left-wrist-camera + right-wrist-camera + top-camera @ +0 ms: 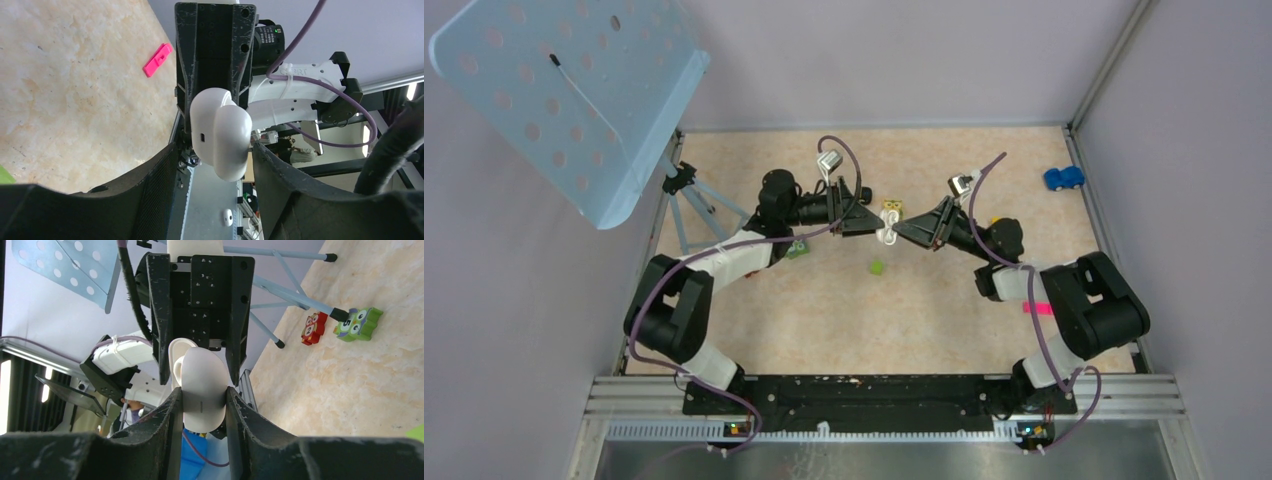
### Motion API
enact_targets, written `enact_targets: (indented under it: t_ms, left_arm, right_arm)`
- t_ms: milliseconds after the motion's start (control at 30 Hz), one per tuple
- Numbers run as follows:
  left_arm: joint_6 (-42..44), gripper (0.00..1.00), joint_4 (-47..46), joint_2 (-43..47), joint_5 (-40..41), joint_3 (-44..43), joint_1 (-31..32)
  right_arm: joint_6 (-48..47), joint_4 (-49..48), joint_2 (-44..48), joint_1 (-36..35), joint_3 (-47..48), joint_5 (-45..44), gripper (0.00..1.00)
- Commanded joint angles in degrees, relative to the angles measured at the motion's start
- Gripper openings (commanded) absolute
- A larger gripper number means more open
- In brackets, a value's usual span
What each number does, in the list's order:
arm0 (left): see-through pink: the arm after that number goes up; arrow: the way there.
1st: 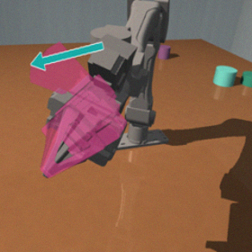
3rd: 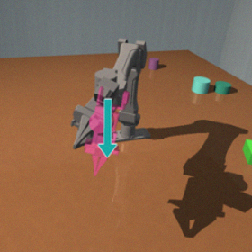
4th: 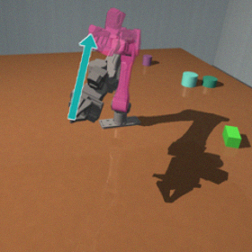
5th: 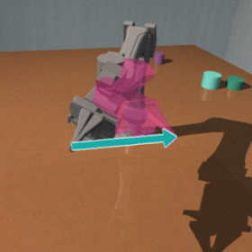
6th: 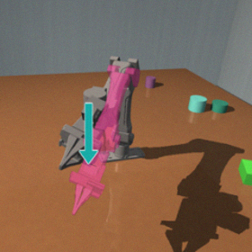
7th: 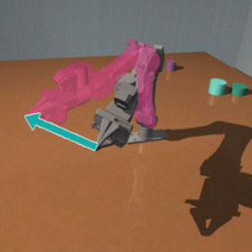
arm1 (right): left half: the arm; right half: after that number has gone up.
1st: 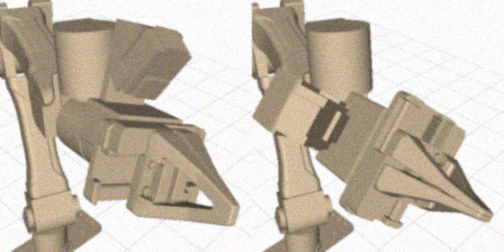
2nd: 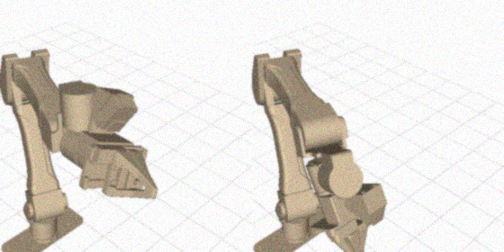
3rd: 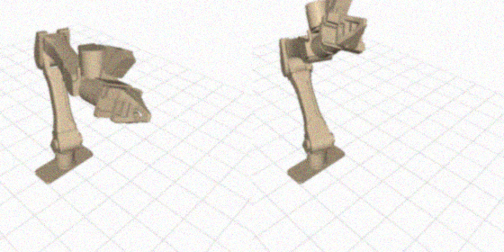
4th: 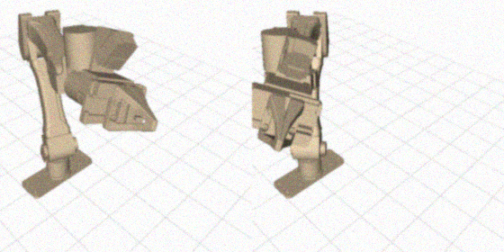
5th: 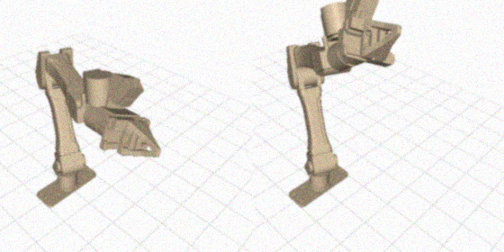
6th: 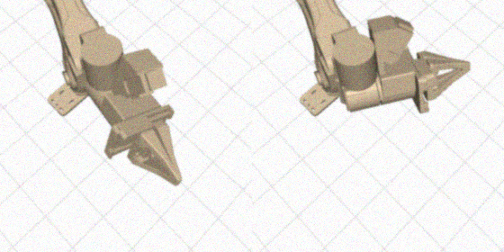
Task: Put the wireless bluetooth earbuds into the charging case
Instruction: Pass from the right arm to the left
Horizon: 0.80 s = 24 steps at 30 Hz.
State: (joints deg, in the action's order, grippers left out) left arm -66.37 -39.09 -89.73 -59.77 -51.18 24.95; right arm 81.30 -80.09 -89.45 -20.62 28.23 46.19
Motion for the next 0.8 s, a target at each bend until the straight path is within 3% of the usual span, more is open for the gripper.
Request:
enact_targets:
  t_ms: [0, 233, 467, 600, 767]
  left_arm:
    - [1.72, 0.59, -0.29, -1.44, -1.2, -2.75, -0.21]
    - [-3.45, 0.45, -7.76, -3.08, -1.61, -2.74, -0.16]
    - [-1.39, 0.48, -4.65, -3.35, -2.45, -3.4, 0.05]
    - [-1.38, 0.36, -4.55, -3.09, -2.03, -3.23, 0.09]
    - [-1.53, 0.14, -4.56, -2.99, -1.63, -3.19, 0.08]
  right_arm:
    - [0.0, -4.32, 0.86, -0.6, 1.63, 0.65, 0.0]
    - [-0.79, -3.24, 1.31, -0.91, 1.36, 0.5, 0.0]
    - [-0.96, -2.96, 1.17, -1.34, 1.59, 0.38, 0.0]
    - [-1.06, -2.87, 0.78, -1.66, 1.74, 0.23, 0.0]
    - [-2.36, -0.61, 0.84, -2.15, 1.7, 0.09, 0.0]
